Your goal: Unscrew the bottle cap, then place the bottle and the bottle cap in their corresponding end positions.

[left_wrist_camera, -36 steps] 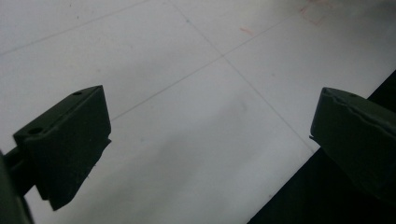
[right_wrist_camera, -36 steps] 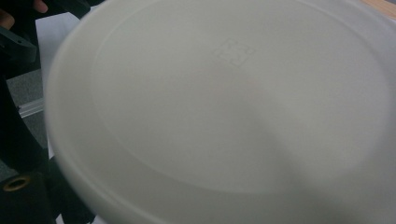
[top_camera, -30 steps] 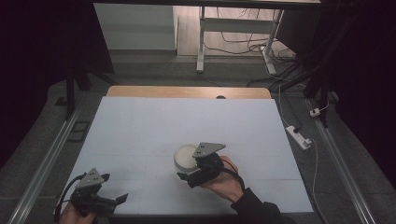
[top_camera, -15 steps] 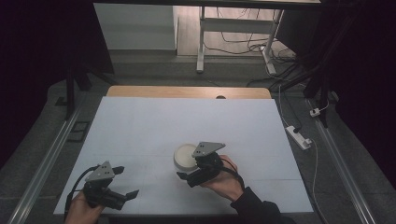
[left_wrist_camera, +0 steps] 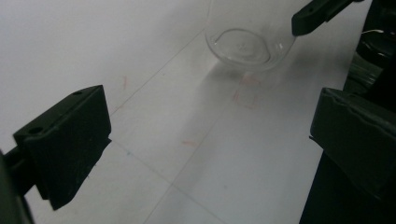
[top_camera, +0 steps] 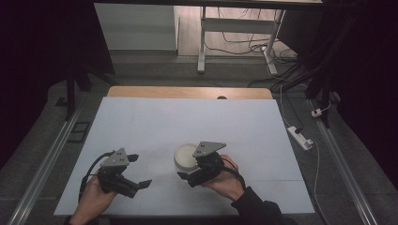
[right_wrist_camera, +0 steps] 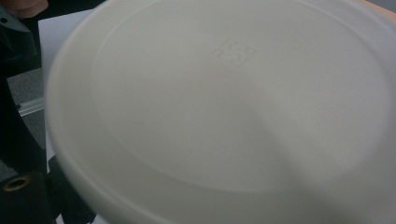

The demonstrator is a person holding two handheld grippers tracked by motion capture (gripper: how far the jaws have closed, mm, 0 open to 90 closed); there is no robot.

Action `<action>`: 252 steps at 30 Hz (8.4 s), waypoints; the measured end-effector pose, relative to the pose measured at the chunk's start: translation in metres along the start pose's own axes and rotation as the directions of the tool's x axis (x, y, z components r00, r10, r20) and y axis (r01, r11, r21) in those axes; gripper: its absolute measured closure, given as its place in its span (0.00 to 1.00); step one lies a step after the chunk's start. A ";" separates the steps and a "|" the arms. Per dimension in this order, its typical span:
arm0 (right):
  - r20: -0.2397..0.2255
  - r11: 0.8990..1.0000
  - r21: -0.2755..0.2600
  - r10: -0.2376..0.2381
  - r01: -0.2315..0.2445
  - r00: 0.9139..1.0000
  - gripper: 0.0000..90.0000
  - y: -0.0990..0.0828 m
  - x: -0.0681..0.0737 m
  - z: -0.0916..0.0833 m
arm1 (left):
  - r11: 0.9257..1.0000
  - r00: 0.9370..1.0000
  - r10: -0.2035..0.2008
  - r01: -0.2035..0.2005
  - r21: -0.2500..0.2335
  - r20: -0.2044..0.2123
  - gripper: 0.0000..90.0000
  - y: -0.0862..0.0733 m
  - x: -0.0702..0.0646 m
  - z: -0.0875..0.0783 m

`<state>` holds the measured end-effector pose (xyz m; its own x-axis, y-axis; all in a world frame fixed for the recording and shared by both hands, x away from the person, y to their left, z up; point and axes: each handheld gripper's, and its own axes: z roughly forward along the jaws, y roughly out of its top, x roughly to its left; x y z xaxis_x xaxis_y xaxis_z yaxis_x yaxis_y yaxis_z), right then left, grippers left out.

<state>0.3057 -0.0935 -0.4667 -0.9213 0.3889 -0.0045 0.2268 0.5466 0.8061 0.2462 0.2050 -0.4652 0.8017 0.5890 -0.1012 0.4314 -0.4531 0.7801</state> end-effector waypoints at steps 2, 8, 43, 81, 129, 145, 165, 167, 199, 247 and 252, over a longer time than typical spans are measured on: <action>-0.001 1.000 -0.001 0.000 0.000 1.000 0.07 0.000 0.000 0.000 | 1.000 1.000 0.010 -0.010 0.000 0.002 0.00 0.006 0.001 0.002; -0.016 1.000 -0.004 -0.005 0.005 1.000 0.07 0.001 -0.001 -0.001 | 0.999 0.999 0.050 -0.050 -0.018 0.020 0.00 0.026 0.004 0.002; -0.104 0.998 0.000 -0.064 0.064 0.993 0.07 0.007 0.007 0.006 | 0.930 0.855 0.363 -0.354 -0.095 0.371 0.04 0.099 0.005 0.062; -0.102 0.999 -0.002 -0.039 0.039 0.994 0.07 0.005 0.005 0.003 | 0.936 0.867 0.343 -0.346 -0.060 0.361 0.01 0.102 -0.003 0.047; -0.187 0.997 -0.022 -0.081 0.079 0.979 0.07 0.007 0.017 0.002 | 0.907 0.816 0.411 -0.409 -0.097 0.406 0.03 0.103 -0.013 0.047; -0.040 1.000 -0.007 -0.014 0.014 0.999 0.07 0.008 0.013 0.002 | 0.967 0.949 0.254 -0.251 -0.038 0.187 0.10 0.110 -0.024 0.060; 0.041 1.000 0.009 0.027 -0.028 0.999 0.07 0.004 0.006 0.006 | 0.982 0.978 0.187 -0.184 -0.046 0.094 0.10 0.113 -0.029 0.065; 0.038 0.999 0.007 0.031 -0.031 0.999 0.07 0.004 0.007 0.006 | 0.979 0.976 0.201 -0.198 -0.043 0.081 0.10 0.113 -0.031 0.064; -0.005 1.000 -0.009 0.011 -0.011 1.000 0.07 0.003 0.008 0.005 | 0.970 0.971 0.231 -0.225 -0.090 0.059 0.10 0.112 -0.022 0.047; 0.113 0.996 -0.042 0.081 -0.077 0.990 0.07 -0.001 -0.037 -0.012 | 0.983 0.986 0.163 -0.159 -0.090 0.043 0.10 0.089 -0.010 0.032; 0.126 0.996 -0.045 0.087 -0.082 0.988 0.07 0.002 -0.043 -0.011 | 0.982 0.984 0.169 -0.164 -0.090 0.051 0.10 0.083 -0.012 0.036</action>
<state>0.3420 -0.1175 -0.4584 -0.8509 0.5253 -0.0084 0.2873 0.4785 0.8298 0.2876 0.1366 -0.4212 0.8833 0.4689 0.0008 0.2548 -0.4815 0.8386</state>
